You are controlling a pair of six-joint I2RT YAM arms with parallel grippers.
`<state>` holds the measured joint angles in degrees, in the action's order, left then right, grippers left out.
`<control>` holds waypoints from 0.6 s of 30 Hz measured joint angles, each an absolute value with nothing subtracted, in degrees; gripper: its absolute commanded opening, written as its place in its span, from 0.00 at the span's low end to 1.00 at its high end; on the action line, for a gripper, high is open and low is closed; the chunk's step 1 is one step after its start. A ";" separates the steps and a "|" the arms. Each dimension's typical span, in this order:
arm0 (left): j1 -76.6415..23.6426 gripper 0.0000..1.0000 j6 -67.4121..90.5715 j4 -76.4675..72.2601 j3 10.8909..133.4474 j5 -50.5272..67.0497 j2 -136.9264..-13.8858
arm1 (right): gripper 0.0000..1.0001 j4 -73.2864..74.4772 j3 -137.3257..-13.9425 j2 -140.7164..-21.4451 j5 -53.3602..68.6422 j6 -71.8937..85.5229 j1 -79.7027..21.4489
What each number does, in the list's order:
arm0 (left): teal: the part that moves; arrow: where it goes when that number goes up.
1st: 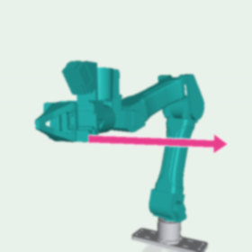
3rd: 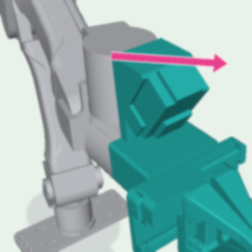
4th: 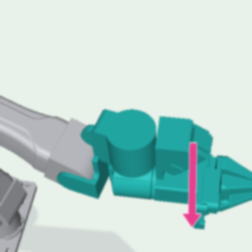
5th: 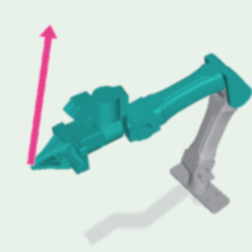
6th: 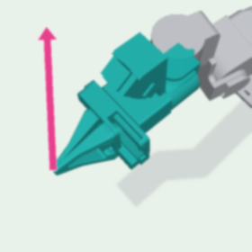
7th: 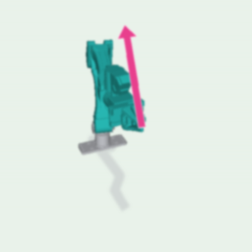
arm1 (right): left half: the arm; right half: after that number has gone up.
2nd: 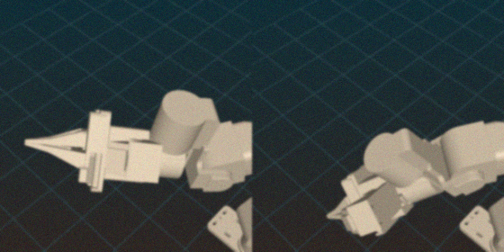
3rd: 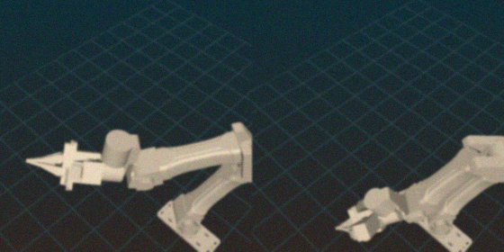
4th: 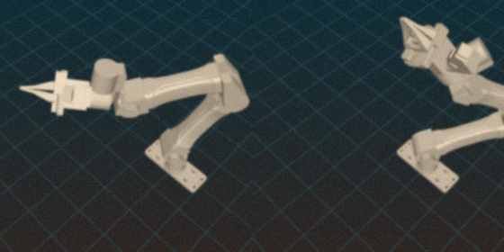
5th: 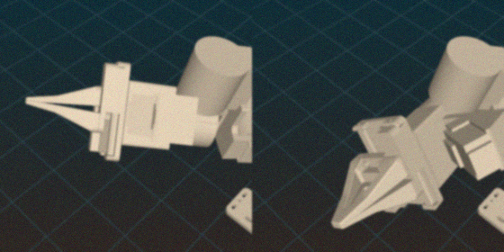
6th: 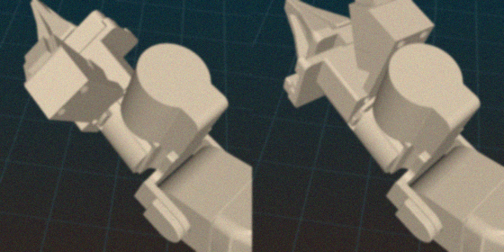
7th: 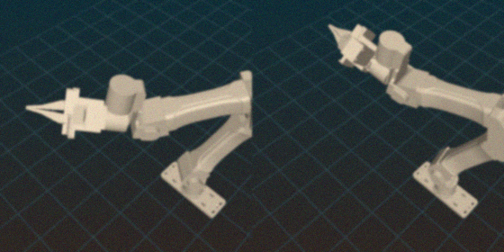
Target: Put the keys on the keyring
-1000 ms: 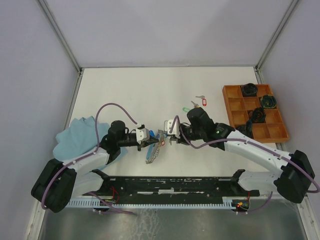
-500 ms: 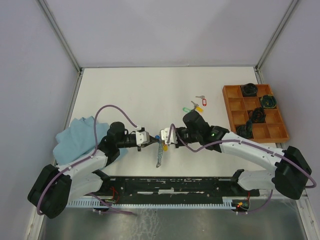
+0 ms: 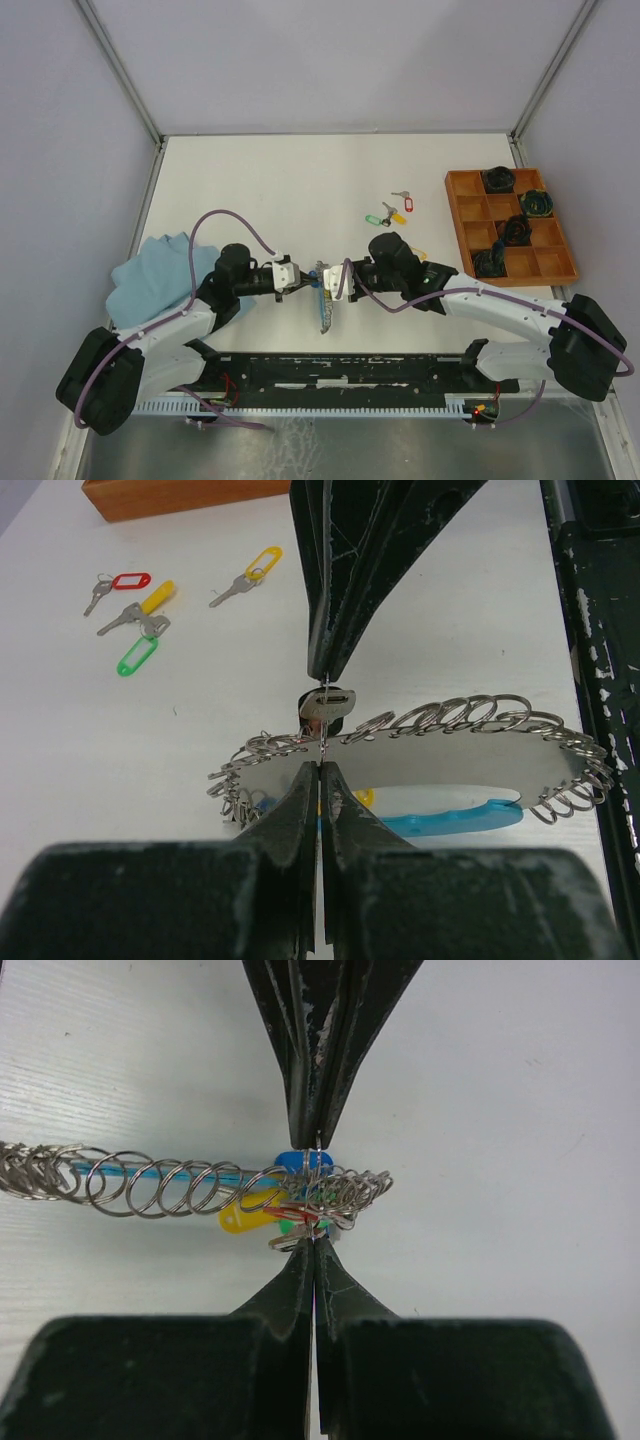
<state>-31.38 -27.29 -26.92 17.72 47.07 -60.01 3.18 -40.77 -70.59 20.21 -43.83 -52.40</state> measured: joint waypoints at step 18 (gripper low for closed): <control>-31.38 0.03 -27.29 -28.32 17.74 47.05 -62.00 | 0.01 1.10 -40.73 -70.19 20.80 -42.96 -52.62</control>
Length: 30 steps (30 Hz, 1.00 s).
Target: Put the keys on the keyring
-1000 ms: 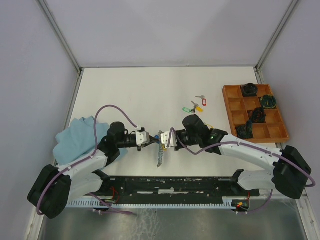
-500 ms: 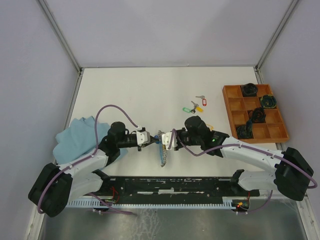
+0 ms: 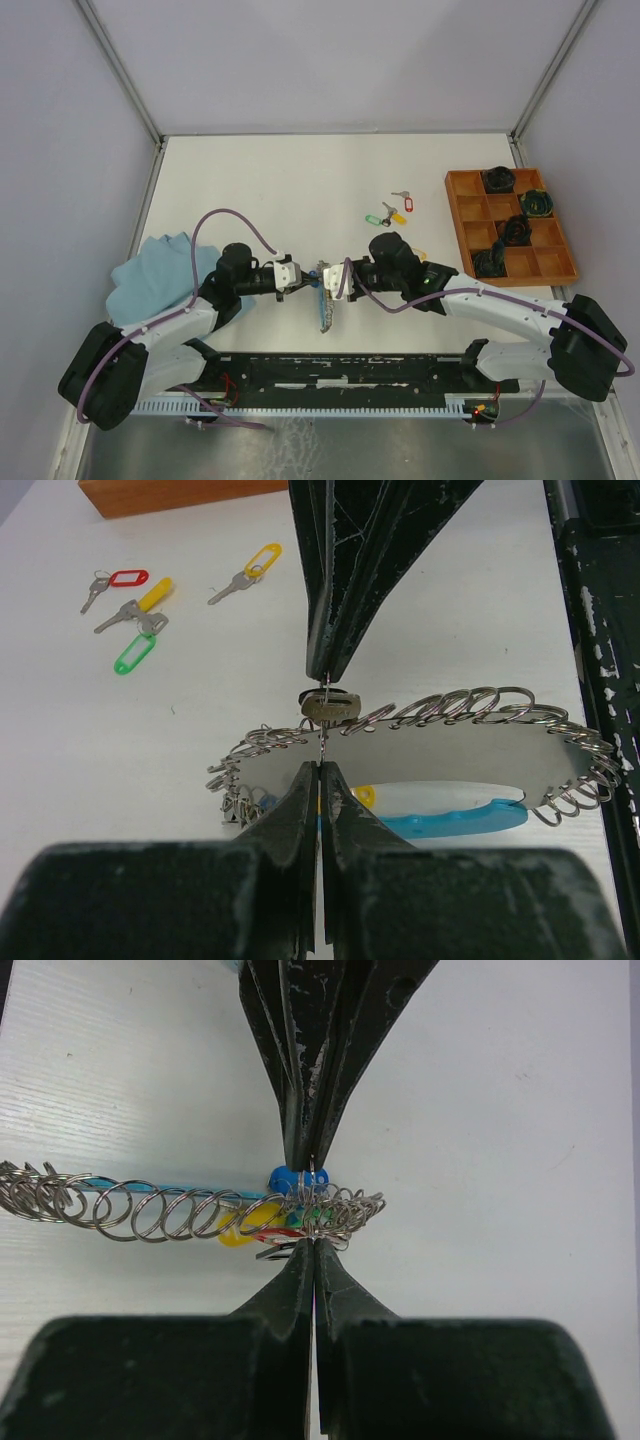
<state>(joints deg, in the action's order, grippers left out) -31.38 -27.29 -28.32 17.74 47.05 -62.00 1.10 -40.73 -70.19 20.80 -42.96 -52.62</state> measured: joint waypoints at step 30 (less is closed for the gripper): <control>-31.38 0.03 -26.00 -30.87 17.58 46.70 -62.13 | 0.01 1.30 -41.23 -70.17 17.45 -42.00 -53.89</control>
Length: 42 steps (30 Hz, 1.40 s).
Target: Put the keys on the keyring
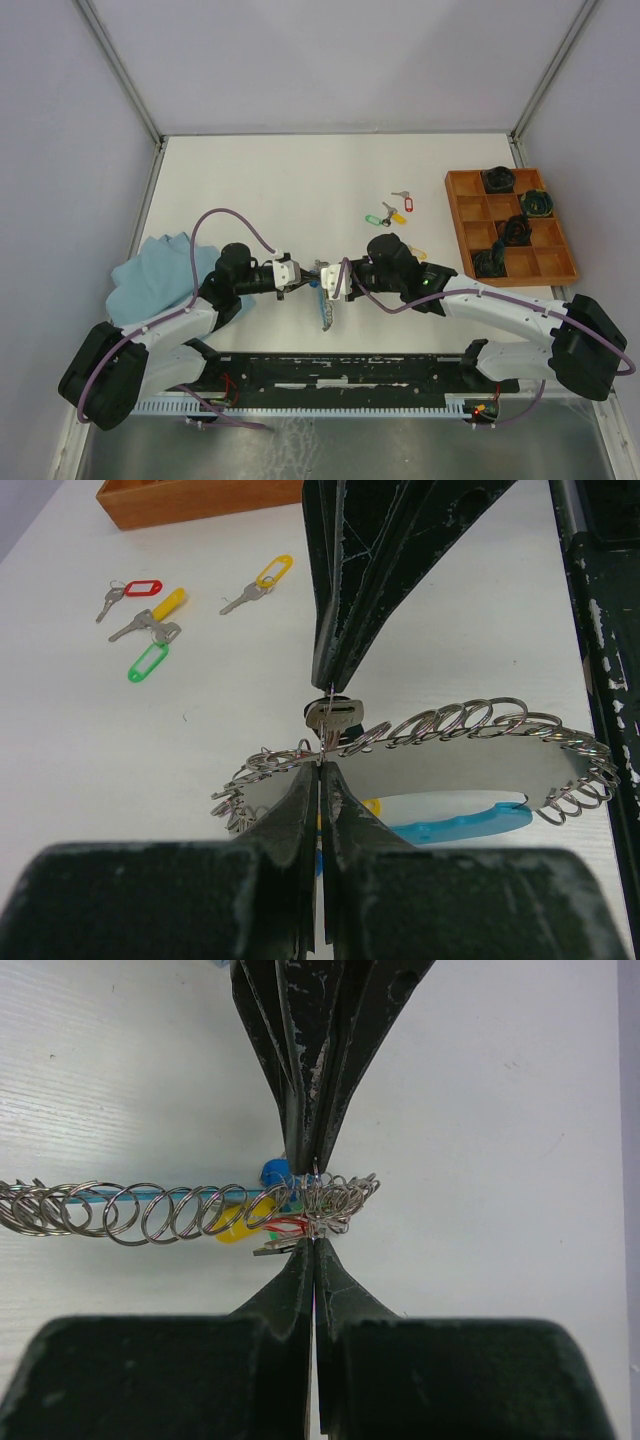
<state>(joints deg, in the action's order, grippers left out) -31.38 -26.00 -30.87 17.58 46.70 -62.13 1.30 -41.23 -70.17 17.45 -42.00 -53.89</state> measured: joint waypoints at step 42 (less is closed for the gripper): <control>-31.38 0.03 -25.96 -30.98 17.39 46.70 -61.84 | 0.01 1.17 -42.30 -70.17 15.73 -40.10 -54.87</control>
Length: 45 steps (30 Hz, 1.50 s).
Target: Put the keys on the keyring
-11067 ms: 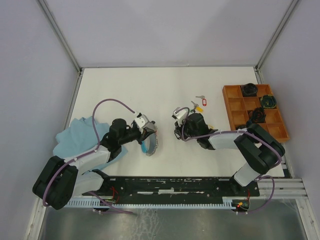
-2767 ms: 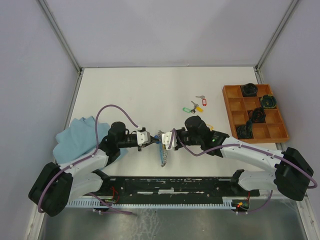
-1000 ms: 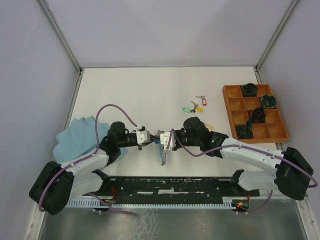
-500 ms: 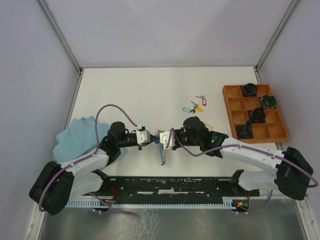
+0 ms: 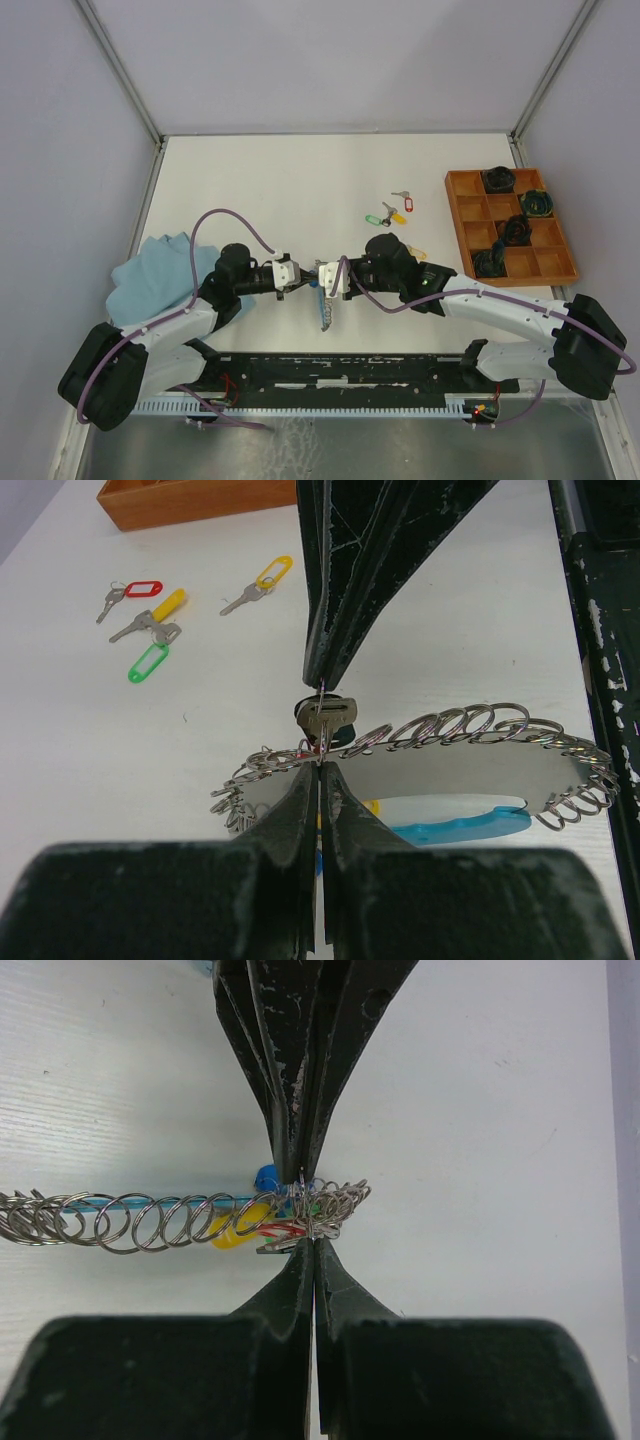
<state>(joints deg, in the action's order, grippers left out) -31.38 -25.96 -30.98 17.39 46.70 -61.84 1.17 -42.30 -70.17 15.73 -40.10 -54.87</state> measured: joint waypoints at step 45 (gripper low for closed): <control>-31.38 0.03 -25.93 -30.96 17.21 46.70 -61.49 | 0.01 3.88 -43.70 -71.00 15.57 -38.17 -55.40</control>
